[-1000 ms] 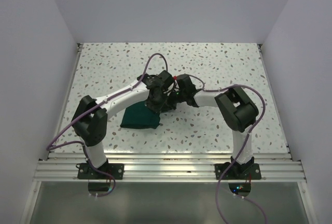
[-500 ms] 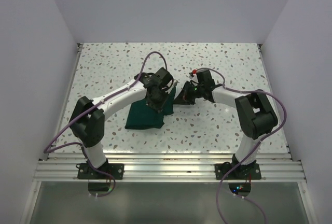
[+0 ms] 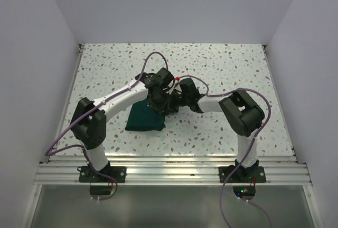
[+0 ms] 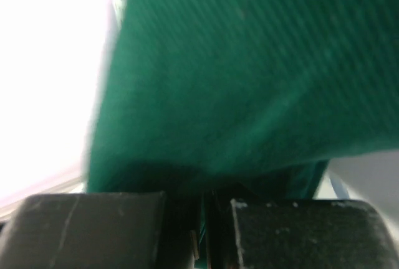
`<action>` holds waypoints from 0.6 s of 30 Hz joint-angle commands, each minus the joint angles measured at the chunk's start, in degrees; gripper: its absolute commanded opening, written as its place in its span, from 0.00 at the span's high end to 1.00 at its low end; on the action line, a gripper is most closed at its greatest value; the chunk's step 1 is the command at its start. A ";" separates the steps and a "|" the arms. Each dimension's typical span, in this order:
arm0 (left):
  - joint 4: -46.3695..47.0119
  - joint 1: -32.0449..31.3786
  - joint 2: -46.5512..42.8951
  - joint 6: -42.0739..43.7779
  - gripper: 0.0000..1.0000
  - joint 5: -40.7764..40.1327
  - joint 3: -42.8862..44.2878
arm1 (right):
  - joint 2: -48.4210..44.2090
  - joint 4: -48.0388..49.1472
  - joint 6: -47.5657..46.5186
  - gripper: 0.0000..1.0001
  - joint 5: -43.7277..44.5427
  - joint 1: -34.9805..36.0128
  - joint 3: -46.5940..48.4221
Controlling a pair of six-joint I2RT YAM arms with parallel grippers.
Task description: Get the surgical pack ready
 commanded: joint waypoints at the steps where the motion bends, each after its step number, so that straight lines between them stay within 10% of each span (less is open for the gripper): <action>1: 6.52 -0.30 -1.17 0.42 1.00 5.41 3.81 | 5.73 15.33 7.96 0.97 4.34 2.09 0.59; 18: 8.10 0.32 -1.87 -0.90 1.00 4.70 -1.02 | -9.81 -14.54 -10.39 0.94 2.85 -11.36 -2.84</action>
